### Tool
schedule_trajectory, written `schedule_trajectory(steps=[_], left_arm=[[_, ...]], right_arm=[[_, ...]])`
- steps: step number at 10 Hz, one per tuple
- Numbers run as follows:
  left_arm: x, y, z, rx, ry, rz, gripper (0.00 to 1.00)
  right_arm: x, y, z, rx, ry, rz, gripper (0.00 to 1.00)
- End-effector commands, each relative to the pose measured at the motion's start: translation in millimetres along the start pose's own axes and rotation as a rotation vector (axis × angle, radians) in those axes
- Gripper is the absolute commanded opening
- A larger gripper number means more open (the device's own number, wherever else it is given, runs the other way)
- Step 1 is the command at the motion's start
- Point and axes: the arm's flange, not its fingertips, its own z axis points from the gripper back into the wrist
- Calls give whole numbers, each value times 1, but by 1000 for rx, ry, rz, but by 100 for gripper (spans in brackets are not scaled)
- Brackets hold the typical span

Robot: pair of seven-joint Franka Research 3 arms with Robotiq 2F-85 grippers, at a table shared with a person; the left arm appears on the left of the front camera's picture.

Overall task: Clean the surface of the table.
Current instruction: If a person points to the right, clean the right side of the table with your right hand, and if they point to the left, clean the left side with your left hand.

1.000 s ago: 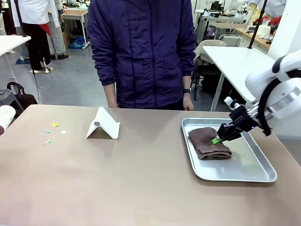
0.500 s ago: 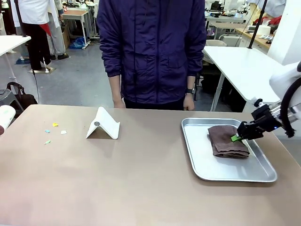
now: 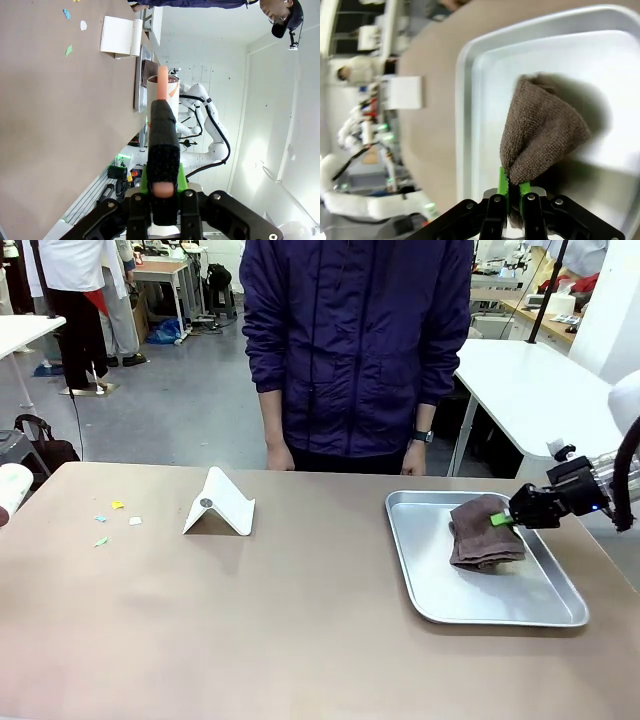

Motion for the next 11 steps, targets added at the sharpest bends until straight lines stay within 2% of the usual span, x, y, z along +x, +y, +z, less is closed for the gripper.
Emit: schedule_trajectory(steps=[1, 4, 6, 7, 8, 9, 11], left_arm=[[-4, -1, 1, -7, 17, -17, 0], [-4, -1, 1, -7, 17, -17, 0], [-4, -1, 1, -7, 17, -17, 0], [-4, -1, 1, -7, 17, -17, 0], [-4, -1, 1, -7, 17, -17, 0], [-4, -1, 1, -7, 17, -17, 0], [-4, -1, 1, -7, 17, -17, 0]], right_arm=[[-4, 3, 12, 273, 15, -23, 9], [-12, 12, 22, 535, 84, -147, 9], [-18, 15, 32, 786, 165, -199, 9], [-23, 18, 35, 822, 196, -196, 9], [-24, 20, 36, 790, 166, -209, 9], [-34, 17, 28, 759, 183, -141, 9], [-34, 17, 28, 759, 183, -141, 9]])
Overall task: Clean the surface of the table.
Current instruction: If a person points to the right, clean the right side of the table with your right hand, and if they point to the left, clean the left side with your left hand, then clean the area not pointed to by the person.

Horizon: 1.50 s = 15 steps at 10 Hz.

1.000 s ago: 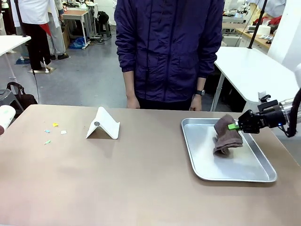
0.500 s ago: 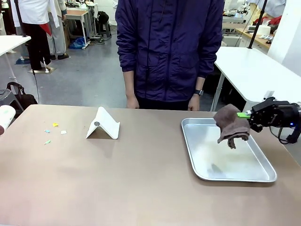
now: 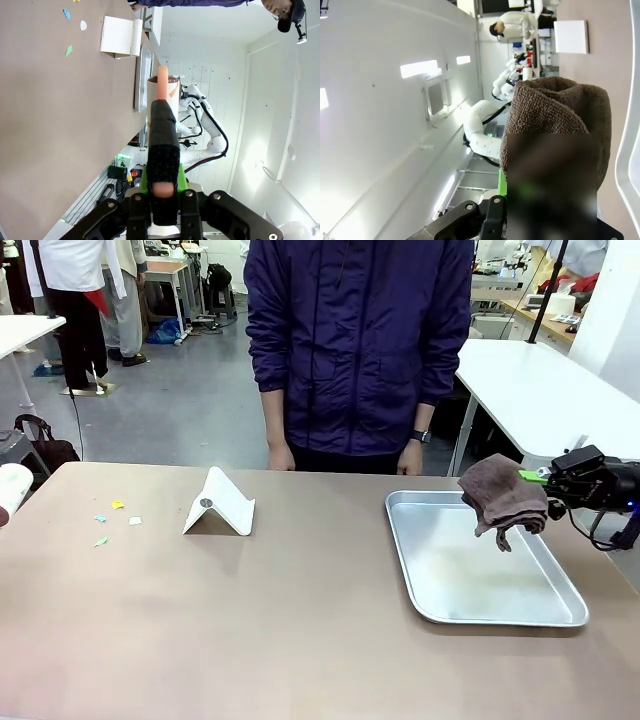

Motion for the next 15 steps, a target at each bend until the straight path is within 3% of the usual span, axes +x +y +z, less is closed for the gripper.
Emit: schedule_trajectory(steps=[1, 15], left_arm=[[-4, -1, 1, -7, 17, -17, 0], [-4, -1, 1, -7, 17, -17, 0]], right_arm=[[0, 1, -3, -20, -2, 17, 9], [0, 1, -3, -20, -2, 17, 9]])
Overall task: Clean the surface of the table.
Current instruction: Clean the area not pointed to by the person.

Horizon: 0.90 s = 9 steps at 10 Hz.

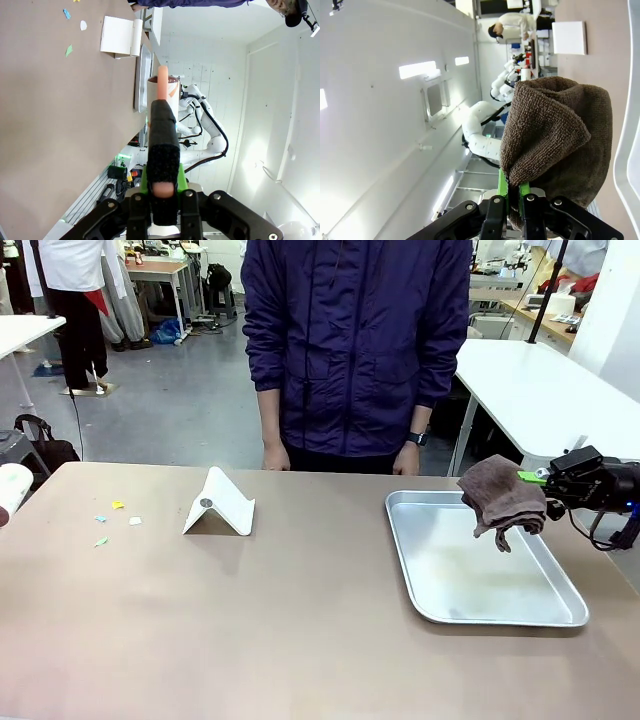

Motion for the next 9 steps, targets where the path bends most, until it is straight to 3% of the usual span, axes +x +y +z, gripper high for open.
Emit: schedule_trajectory(steps=[1, 3, 4, 6, 9], left_arm=[[-4, -1, 1, -7, 17, -17, 0], [-4, -1, 1, -7, 17, -17, 0], [0, 0, 0, 0, 0, 0, 22], [-9, -12, -10, 86, -59, -31, 22], [8, -17, -51, 264, -135, 13, 22]], right_arm=[[0, 2, -3, -15, 0, 17, 9], [0, 2, -3, -15, 0, 17, 9], [0, 2, -3, -15, 0, 17, 9], [0, 2, -3, -15, 0, 17, 9], [0, 2, -3, -15, 0, 17, 9]])
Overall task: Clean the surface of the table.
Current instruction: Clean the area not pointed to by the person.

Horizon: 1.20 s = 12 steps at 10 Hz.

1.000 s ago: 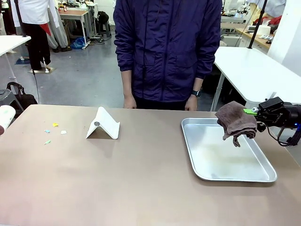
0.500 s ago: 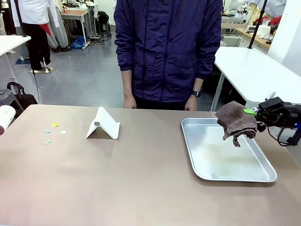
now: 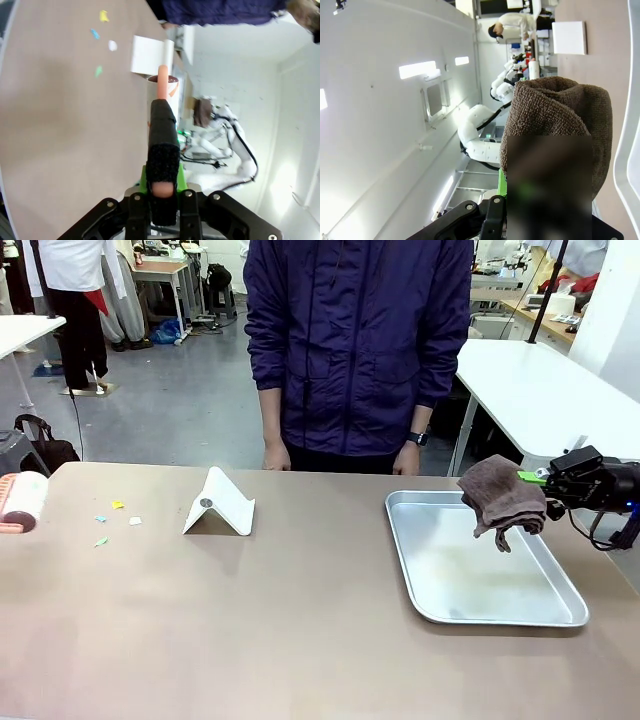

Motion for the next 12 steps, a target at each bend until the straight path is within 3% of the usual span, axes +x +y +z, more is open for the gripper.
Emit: schedule_trajectory(steps=[1, 3, 6, 12], left_arm=[[2, -14, -32, 112, -73, 46, 22], [9, -13, -46, 223, -159, 74, 22], [14, -7, -58, 272, -222, 68, 22], [38, 11, -79, 344, -194, 177, 22]], right_arm=[[0, 2, -2, -15, 0, 16, 9], [0, 2, -2, -15, 0, 16, 9], [0, 2, -2, -15, 0, 16, 9], [0, 2, -2, -15, 0, 16, 9]])
